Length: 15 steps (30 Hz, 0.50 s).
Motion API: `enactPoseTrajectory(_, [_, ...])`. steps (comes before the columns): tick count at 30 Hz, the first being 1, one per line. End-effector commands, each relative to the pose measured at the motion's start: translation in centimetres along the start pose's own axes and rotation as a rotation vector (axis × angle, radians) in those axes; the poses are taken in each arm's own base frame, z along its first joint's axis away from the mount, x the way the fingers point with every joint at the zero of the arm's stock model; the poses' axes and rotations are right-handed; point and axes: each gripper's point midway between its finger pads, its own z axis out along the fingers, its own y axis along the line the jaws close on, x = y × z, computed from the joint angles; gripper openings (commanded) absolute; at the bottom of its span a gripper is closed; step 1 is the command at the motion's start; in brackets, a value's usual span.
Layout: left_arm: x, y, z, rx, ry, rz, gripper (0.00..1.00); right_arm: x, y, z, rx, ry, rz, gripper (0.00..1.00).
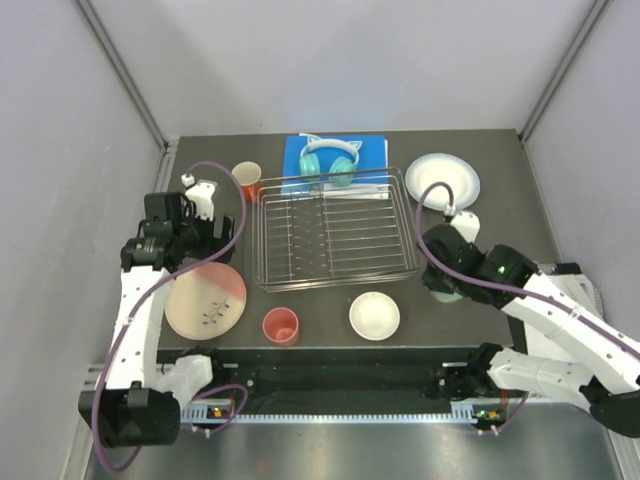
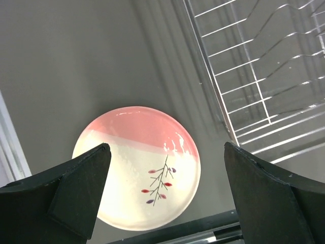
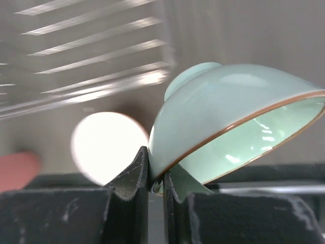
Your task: Load the mixed dishes into the dish rack
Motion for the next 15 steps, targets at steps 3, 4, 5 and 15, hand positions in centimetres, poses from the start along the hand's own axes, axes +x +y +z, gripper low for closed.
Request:
enactPoseTrajectory(3, [-1.1,1.6,3.4,-0.039,-0.045,-0.011,0.96,-7.1,12.8,-5.1,-0.456,-0.074,-0.123,0.00])
enactPoseTrajectory(4, [-0.8,1.9,4.0,-0.048,-0.033,-0.017,0.95,-8.2,14.6,-6.1,-0.523,-0.084,-0.132,0.00])
enactPoseTrajectory(5, [-0.7,2.3,4.4,-0.070,-0.034,-0.023,0.95,-8.3,15.8,-6.1,-0.563,-0.067,-0.151,0.00])
enactPoseTrajectory(15, [0.2,1.2,3.3,-0.020,-0.026,0.015,0.91,-11.0,32.3,-6.5,-1.127,0.044,-0.339,0.00])
